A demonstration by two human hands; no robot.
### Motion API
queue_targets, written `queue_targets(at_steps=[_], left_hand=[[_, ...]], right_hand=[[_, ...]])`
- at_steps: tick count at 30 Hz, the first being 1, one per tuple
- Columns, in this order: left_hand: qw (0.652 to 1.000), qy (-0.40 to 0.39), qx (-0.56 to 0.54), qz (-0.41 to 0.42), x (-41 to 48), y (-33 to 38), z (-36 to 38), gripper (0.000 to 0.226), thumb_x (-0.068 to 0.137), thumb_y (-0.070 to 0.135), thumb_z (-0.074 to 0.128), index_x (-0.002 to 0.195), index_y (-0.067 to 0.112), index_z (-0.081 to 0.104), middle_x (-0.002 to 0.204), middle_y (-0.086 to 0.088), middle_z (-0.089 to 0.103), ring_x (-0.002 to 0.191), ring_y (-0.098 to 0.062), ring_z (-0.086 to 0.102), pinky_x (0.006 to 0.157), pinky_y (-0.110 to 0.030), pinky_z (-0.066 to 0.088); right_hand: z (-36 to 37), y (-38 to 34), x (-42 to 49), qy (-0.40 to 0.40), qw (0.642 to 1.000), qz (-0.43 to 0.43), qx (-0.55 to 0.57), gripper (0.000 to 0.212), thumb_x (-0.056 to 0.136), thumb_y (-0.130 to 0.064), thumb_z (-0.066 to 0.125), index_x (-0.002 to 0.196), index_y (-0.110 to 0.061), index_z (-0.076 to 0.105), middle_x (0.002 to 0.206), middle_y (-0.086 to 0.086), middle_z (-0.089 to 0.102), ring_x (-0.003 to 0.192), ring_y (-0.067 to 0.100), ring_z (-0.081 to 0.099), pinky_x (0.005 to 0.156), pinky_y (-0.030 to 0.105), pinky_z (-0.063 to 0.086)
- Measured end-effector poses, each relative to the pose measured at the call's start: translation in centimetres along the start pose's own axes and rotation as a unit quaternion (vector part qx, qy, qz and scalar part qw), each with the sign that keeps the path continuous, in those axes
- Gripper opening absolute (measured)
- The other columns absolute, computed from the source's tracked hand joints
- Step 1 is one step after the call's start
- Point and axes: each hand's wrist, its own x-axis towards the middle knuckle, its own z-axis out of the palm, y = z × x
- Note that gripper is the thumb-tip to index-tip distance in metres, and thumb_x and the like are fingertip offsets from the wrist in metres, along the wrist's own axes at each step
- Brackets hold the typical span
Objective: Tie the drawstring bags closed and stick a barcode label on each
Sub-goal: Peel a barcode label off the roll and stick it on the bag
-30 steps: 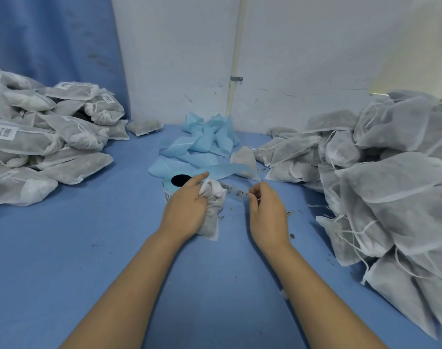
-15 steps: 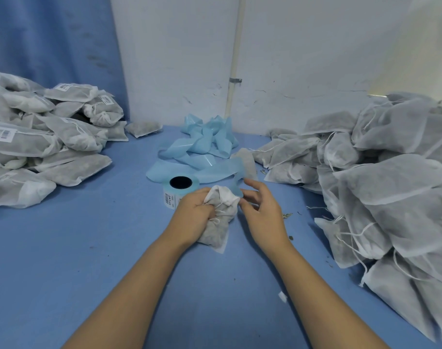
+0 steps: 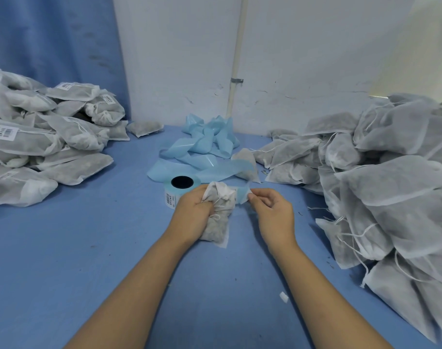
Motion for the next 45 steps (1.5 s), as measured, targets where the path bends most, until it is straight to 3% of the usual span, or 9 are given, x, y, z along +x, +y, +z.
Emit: queue_targets(at_steps=[5, 8, 11, 15, 19, 23, 29, 36, 45], left_hand=[[1.000, 0.026, 0.002, 0.005, 0.0, 0.2, 0.1, 0.045, 0.077, -0.015, 0.043, 0.081, 0.027, 0.059, 0.078, 0.017, 0.059, 0.067, 0.012, 0.052, 0.064, -0.005, 0.038], [0.999, 0.033, -0.019, -0.004, 0.0, 0.3, 0.0, 0.043, 0.080, -0.012, 0.045, 0.084, 0.029, 0.058, 0.083, 0.016, 0.058, 0.069, 0.013, 0.052, 0.064, -0.004, 0.038], [0.999, 0.027, -0.035, 0.010, -0.1, 0.8, 0.0, 0.044, 0.083, -0.010, 0.050, 0.088, 0.033, 0.056, 0.087, 0.016, 0.058, 0.070, 0.017, 0.053, 0.063, -0.001, 0.038], [0.999, 0.016, -0.018, 0.027, -0.1, 0.7, -0.1, 0.038, 0.091, 0.003, 0.055, 0.110, 0.035, 0.056, 0.104, 0.018, 0.061, 0.096, 0.011, 0.055, 0.083, -0.005, 0.041], [0.998, 0.059, -0.032, 0.004, 0.1, 0.6, 0.0, 0.026, 0.087, 0.005, 0.063, 0.087, 0.031, 0.060, 0.081, 0.018, 0.065, 0.075, 0.010, 0.059, 0.068, -0.008, 0.045], [0.990, 0.073, -0.113, -0.030, 0.3, 0.9, 0.3, 0.023, 0.084, 0.003, 0.066, 0.089, 0.024, 0.063, 0.081, 0.013, 0.068, 0.072, 0.006, 0.062, 0.063, -0.008, 0.046], [0.967, 0.165, -0.186, -0.054, 0.5, 1.5, 0.8, 0.017, 0.085, 0.006, 0.066, 0.096, 0.019, 0.064, 0.098, -0.003, 0.071, 0.089, -0.017, 0.067, 0.079, -0.029, 0.053], [0.963, 0.243, -0.115, 0.014, 0.6, 2.3, 1.9, 0.014, 0.088, 0.008, 0.062, 0.089, 0.021, 0.061, 0.084, 0.012, 0.065, 0.076, 0.001, 0.061, 0.070, -0.013, 0.048], [0.965, 0.244, -0.056, 0.073, 0.0, 2.6, 2.1, 0.015, 0.089, 0.007, 0.059, 0.083, 0.021, 0.057, 0.076, 0.013, 0.060, 0.070, 0.000, 0.055, 0.064, -0.010, 0.043]], right_hand=[[-0.3, 0.2, 0.1, 0.114, 0.993, -0.016, -0.029, 0.018, 0.088, -0.019, 0.066, 0.078, -0.034, 0.067, 0.078, -0.008, 0.064, 0.067, 0.001, 0.054, 0.064, 0.014, 0.042], [-0.2, 0.0, -0.1, 0.114, 0.993, -0.006, 0.003, 0.018, 0.089, -0.016, 0.065, 0.080, -0.032, 0.066, 0.080, -0.001, 0.068, 0.075, 0.011, 0.061, 0.072, 0.022, 0.047], [-0.2, -0.4, -0.3, 0.108, 0.994, 0.000, 0.028, 0.018, 0.088, -0.012, 0.065, 0.083, -0.030, 0.068, 0.084, -0.011, 0.070, 0.077, 0.000, 0.063, 0.068, 0.011, 0.046], [0.2, -1.2, -0.7, 0.068, 0.988, 0.026, 0.134, 0.021, 0.086, -0.001, 0.061, 0.087, -0.020, 0.070, 0.080, -0.009, 0.071, 0.072, -0.002, 0.063, 0.065, 0.010, 0.047], [0.9, -1.8, -1.4, -0.015, 0.982, 0.037, 0.183, 0.020, 0.086, 0.002, 0.059, 0.093, -0.015, 0.066, 0.066, -0.008, 0.068, 0.070, 0.006, 0.063, 0.069, 0.018, 0.051], [1.3, -2.0, -1.9, -0.084, 0.983, 0.014, 0.161, 0.034, 0.084, 0.010, 0.055, 0.103, -0.017, 0.062, 0.061, -0.004, 0.058, 0.070, 0.010, 0.059, 0.070, 0.019, 0.048], [1.8, -2.7, -2.4, -0.060, 0.978, 0.072, 0.185, 0.020, 0.087, -0.002, 0.063, 0.094, -0.017, 0.073, 0.079, -0.006, 0.074, 0.067, -0.001, 0.063, 0.062, 0.010, 0.047], [2.6, -3.6, -2.7, -0.024, 0.901, 0.263, 0.345, 0.003, 0.085, -0.009, 0.067, 0.086, -0.012, 0.068, 0.073, 0.000, 0.072, 0.061, 0.005, 0.065, 0.055, 0.014, 0.050], [3.0, -4.1, -3.3, -0.094, 0.865, 0.298, 0.391, 0.004, 0.085, -0.011, 0.067, 0.086, -0.007, 0.067, 0.069, 0.001, 0.070, 0.058, 0.008, 0.066, 0.053, 0.016, 0.052]])
